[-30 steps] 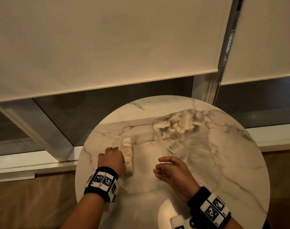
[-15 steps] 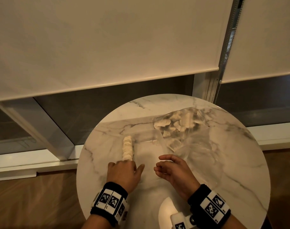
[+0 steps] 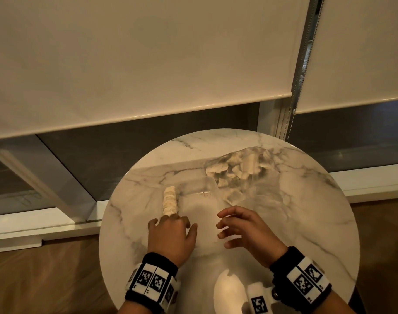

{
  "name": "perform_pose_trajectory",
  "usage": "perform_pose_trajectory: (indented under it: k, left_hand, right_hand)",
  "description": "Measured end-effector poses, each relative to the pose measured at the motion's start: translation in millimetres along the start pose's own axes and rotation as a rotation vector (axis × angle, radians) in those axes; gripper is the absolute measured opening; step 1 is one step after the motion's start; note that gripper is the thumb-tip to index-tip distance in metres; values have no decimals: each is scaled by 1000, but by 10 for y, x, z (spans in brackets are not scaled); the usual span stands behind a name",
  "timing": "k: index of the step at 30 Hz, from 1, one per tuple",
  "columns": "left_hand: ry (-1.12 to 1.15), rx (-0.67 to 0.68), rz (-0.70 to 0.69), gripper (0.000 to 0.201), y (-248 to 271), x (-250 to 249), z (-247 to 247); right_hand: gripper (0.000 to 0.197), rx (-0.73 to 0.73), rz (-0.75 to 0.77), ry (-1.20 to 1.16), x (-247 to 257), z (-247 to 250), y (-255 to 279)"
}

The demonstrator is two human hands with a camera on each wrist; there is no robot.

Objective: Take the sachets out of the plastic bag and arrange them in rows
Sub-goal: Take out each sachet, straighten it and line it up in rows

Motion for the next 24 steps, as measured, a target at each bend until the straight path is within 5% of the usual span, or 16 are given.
perform_pose_trajectory:
  k: [4, 9, 14, 18, 24]
  left_hand:
    - [323, -171, -224, 34, -32, -329, 131]
    - [479, -136, -430, 32, -68, -871, 46]
    - [214, 88, -415, 40, -243, -1237, -89]
    - [-47, 213, -375, 51, -413, -1333, -245]
    - [40, 140, -329, 44, -485, -1374, -179]
  right_hand:
    - [18, 48, -67, 452, 144, 222, 93]
    - [25, -48, -165, 701, 226, 532, 109]
    - [25, -250, -11, 946, 191, 688, -18]
    - [44, -363, 23, 978, 95, 754, -134]
    - [58, -345, -4, 808, -9, 821, -176]
Point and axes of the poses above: each hand's wrist, its own y-axis away from the middle knuckle, its own z-axis out of the back of the hand, x = y × z, the point moved 4 cm from there along -y, towards the middle knuckle
